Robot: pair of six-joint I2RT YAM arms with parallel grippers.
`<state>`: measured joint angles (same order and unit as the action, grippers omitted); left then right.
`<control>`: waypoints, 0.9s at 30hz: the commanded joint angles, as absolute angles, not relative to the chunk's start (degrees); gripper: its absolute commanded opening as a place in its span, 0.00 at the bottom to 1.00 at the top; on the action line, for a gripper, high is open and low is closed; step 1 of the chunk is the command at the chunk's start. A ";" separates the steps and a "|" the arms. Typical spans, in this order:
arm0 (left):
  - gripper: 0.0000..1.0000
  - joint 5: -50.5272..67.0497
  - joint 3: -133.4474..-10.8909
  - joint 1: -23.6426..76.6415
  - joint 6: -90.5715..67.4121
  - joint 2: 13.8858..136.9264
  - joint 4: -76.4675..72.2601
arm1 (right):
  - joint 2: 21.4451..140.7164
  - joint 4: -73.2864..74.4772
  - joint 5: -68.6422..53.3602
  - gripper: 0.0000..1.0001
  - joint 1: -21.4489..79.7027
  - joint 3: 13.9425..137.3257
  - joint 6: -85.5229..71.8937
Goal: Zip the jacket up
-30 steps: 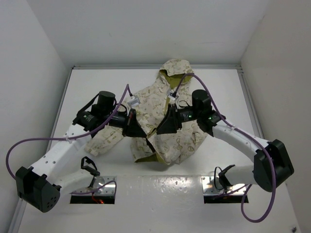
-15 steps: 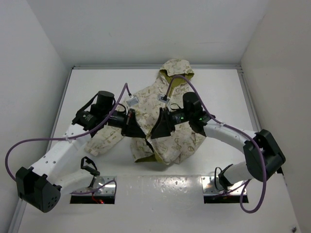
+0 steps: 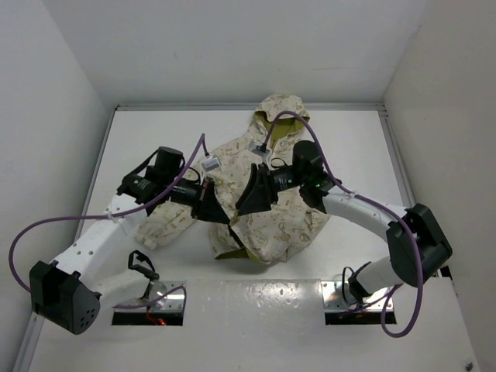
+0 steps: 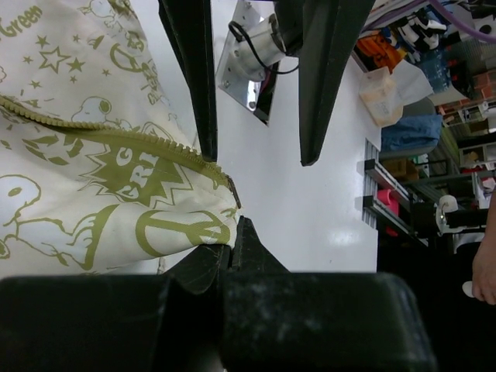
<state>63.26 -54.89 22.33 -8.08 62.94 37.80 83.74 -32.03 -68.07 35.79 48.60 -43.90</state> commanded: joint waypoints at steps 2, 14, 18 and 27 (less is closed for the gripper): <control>0.00 67.49 -56.07 20.92 -6.24 63.19 38.23 | 85.42 -37.61 -70.49 0.42 36.65 50.80 -45.79; 0.00 71.54 -56.07 16.18 -5.63 61.26 38.23 | 82.18 -36.04 -67.59 0.34 32.26 44.57 -46.14; 0.00 73.39 -56.07 16.17 -5.10 61.26 38.23 | 82.00 -34.98 -67.24 0.38 32.34 44.12 -44.91; 0.00 74.97 -56.07 17.84 -5.10 61.26 38.23 | 85.25 -38.93 -67.58 0.45 33.84 48.07 -46.67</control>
<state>71.70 -54.89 17.37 -6.44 62.78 38.57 84.64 -34.35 -67.16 32.82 44.84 -46.59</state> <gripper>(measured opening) 0.014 0.448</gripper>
